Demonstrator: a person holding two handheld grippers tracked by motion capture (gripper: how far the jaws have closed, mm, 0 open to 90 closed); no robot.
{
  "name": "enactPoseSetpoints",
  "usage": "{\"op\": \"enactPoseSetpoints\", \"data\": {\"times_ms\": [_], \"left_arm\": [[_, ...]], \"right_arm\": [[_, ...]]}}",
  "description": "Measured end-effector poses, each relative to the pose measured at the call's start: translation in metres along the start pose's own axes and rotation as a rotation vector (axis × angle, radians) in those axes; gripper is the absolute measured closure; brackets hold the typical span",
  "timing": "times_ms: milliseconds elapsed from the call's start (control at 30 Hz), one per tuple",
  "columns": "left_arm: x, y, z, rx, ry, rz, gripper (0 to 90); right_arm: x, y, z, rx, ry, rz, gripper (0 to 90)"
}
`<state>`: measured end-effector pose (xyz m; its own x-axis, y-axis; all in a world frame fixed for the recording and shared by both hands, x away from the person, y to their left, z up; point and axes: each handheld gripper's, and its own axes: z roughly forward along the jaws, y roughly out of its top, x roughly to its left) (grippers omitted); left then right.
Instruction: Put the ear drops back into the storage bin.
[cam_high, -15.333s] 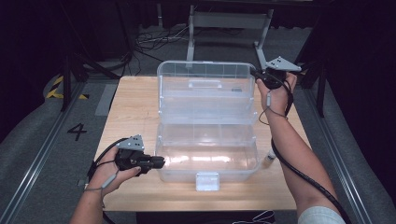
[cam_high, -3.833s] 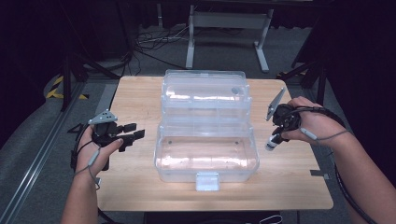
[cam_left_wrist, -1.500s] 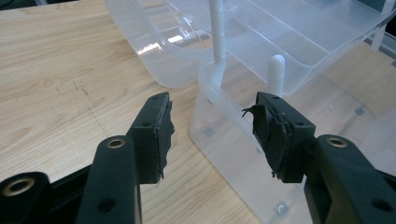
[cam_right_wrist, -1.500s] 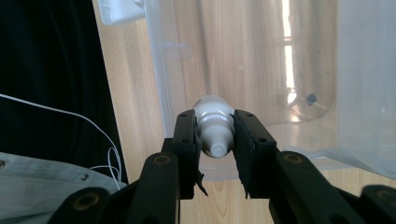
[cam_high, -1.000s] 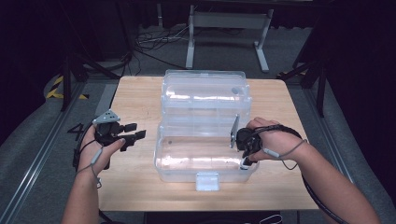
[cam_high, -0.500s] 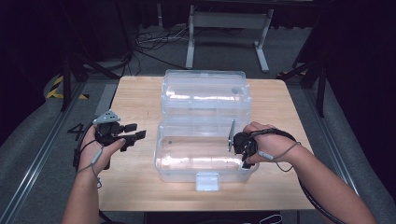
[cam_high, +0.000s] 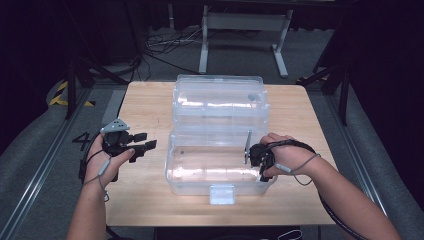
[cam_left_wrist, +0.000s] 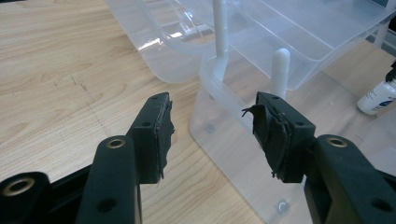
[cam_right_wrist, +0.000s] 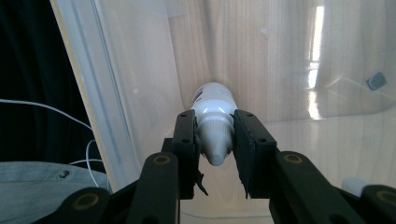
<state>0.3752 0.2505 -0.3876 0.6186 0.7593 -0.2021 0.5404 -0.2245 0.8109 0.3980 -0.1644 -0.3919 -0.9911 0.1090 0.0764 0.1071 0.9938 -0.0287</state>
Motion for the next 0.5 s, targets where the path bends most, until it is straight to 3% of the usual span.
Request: {"op": "enactPoseSetpoints", "data": {"times_ms": [200, 500], "left_arm": [[0.0002, -0.0005, 0.0016, 0.005, -0.003, -0.001, 47.6], [0.0008, -0.0009, 0.0012, 0.005, -0.004, -0.003, 47.6]], "right_arm": [[-0.0004, -0.0015, 0.0012, 0.000, -0.002, 0.000, 71.2], [0.0031, -0.0057, -0.0079, -0.039, -0.025, -0.006, 61.6]]}}
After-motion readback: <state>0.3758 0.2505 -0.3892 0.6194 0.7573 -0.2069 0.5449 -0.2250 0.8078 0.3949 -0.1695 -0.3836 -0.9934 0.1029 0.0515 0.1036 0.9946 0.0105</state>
